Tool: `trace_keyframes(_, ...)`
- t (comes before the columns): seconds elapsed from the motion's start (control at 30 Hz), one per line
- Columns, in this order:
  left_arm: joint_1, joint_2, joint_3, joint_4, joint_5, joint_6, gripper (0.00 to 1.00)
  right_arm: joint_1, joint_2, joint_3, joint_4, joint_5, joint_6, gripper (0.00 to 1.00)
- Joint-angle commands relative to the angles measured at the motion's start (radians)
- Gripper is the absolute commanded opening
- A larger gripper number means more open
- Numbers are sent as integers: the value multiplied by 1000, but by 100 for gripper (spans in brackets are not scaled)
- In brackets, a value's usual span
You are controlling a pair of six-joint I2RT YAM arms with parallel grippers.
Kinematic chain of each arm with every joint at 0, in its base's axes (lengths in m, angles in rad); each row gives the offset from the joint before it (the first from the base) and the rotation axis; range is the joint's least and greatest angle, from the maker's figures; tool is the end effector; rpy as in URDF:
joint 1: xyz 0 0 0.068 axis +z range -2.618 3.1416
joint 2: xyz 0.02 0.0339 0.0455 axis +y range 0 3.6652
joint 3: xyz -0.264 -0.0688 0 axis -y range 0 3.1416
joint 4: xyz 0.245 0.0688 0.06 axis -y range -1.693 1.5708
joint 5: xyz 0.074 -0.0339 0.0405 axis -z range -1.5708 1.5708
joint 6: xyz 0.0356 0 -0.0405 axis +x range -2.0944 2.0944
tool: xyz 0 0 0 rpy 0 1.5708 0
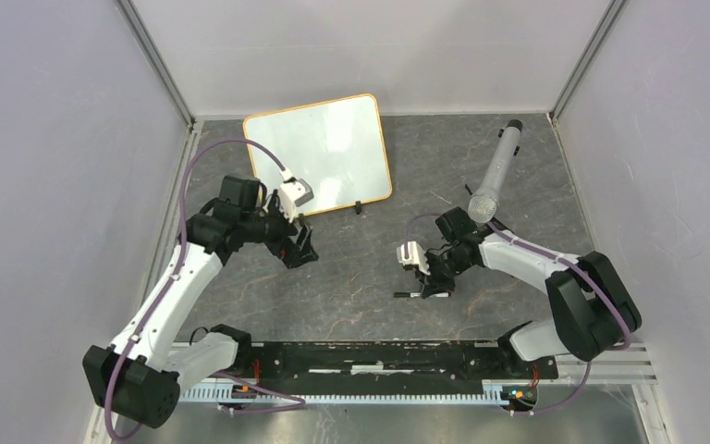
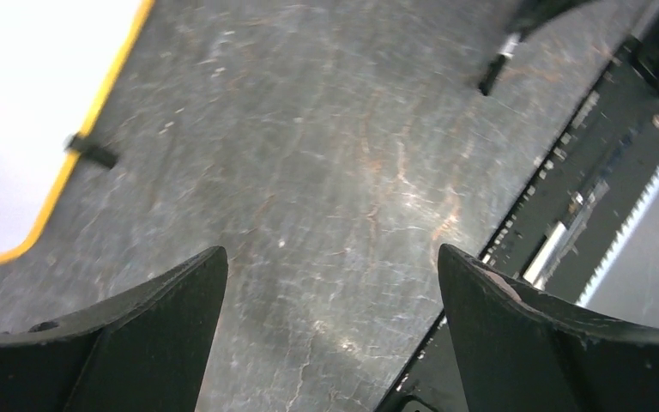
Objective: Write a sentence on the whiteboard
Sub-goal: Pick up the whiteboard marker at the center of the board.
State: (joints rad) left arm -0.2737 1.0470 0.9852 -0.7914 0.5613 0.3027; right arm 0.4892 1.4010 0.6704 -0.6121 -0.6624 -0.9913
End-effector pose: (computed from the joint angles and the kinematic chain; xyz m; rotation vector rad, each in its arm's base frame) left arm 0.1919 -0.0736 0.3084 0.9078 2.1720 -0.6619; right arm 0.1848 0.1232 0.1555 -1.8633 1.8849 0.8068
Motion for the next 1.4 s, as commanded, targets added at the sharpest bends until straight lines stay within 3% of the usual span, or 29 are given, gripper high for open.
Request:
trace_keyframes(0.0,-96,-54,-23,26,109,111,97,15,48,81,18,-216,202,0)
trace_keyframes(0.27,-241,-60,-47,-33,102,333,93,50,86,75,233,-344,516,0)
trace_keyframes(0.53,-491,22,25,-153,-107,545,83,118,126,63,405,-394,743,0)
trace_keyframes(0.7,-608,23,26,-127,-224,647,77,154,121,70,428,-398,789,0)
trace_keyframes(1.07,-785,96,13,-23,-340,688,60,188,102,58,474,-447,855,0)
trace_keyframes(1.37,-844,162,-17,53,-393,710,56,204,82,55,471,-473,861,0)
